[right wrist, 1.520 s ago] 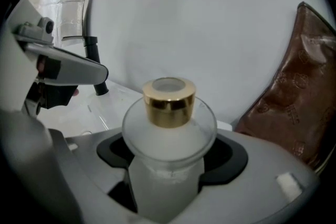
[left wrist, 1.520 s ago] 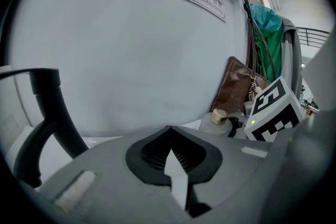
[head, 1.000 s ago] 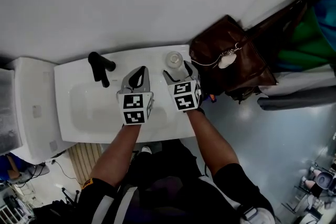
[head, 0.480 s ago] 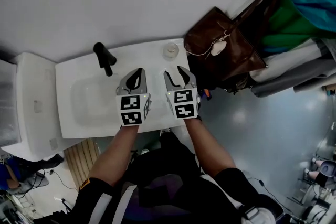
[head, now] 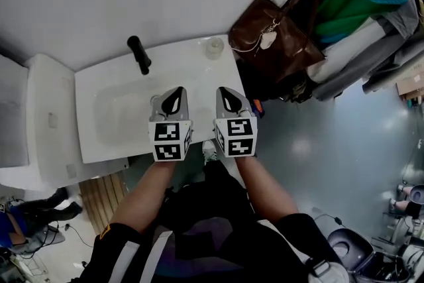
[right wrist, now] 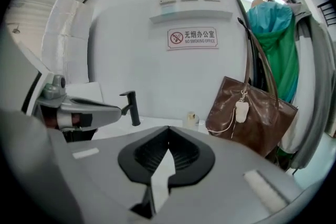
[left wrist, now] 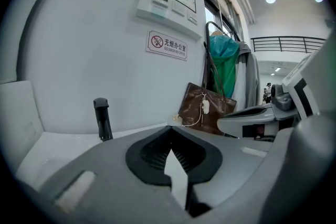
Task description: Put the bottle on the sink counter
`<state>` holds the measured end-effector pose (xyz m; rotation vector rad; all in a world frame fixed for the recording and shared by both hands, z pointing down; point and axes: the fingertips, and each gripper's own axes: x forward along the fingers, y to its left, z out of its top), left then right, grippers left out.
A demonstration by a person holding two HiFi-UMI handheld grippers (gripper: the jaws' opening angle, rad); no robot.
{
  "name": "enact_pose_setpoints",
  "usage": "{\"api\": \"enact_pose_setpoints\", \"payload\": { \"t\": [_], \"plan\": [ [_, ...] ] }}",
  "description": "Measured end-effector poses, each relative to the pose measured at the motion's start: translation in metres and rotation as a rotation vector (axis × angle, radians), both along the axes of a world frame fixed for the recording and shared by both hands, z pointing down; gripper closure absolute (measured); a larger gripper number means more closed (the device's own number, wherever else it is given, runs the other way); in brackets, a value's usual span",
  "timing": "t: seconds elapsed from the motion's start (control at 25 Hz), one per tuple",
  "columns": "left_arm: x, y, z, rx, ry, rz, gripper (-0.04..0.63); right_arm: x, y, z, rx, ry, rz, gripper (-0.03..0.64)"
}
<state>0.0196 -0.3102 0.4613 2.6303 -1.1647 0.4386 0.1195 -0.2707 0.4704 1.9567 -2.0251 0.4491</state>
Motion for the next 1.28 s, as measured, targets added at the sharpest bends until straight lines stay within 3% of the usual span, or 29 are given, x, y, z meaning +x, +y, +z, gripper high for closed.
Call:
{"api": "enact_pose_setpoints", "payload": {
  "t": [0.64, 0.92, 1.28],
  "plan": [
    [-0.073, 0.127, -0.037, 0.057, 0.051, 0.094, 0.593, -0.088, 0.132, -0.027, 0.034, -0.017, 0.042, 0.617],
    [-0.095, 0.170, -0.049, 0.071, 0.073, 0.130, 0.594, -0.110, 0.175, -0.042, 0.051, -0.016, 0.066, 0.617],
    [-0.095, 0.227, -0.056, 0.073, 0.076, 0.190, 0.594, -0.109, 0.234, -0.055, 0.055, -0.022, 0.117, 0.617]
  ]
}}
